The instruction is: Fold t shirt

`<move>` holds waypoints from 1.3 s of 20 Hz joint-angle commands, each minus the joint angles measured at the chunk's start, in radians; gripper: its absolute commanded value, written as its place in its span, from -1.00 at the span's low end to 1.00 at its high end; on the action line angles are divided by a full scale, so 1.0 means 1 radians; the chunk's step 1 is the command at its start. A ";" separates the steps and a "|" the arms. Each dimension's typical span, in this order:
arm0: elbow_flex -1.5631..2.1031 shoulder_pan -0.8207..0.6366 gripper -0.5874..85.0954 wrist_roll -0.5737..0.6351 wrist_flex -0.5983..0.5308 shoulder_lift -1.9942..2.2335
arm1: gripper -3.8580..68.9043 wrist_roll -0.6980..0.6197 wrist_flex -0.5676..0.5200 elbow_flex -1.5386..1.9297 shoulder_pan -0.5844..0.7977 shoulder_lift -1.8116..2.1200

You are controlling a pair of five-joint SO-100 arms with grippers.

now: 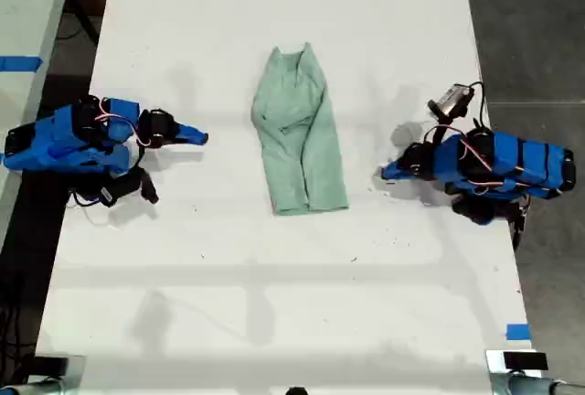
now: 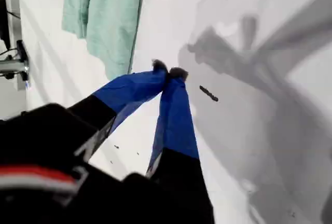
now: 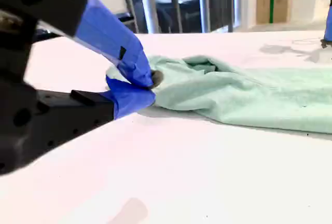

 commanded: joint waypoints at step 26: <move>-1.930 0.327 -0.57 -0.179 -0.032 -2.447 | -0.41 -0.083 -0.388 -0.897 -0.163 -1.445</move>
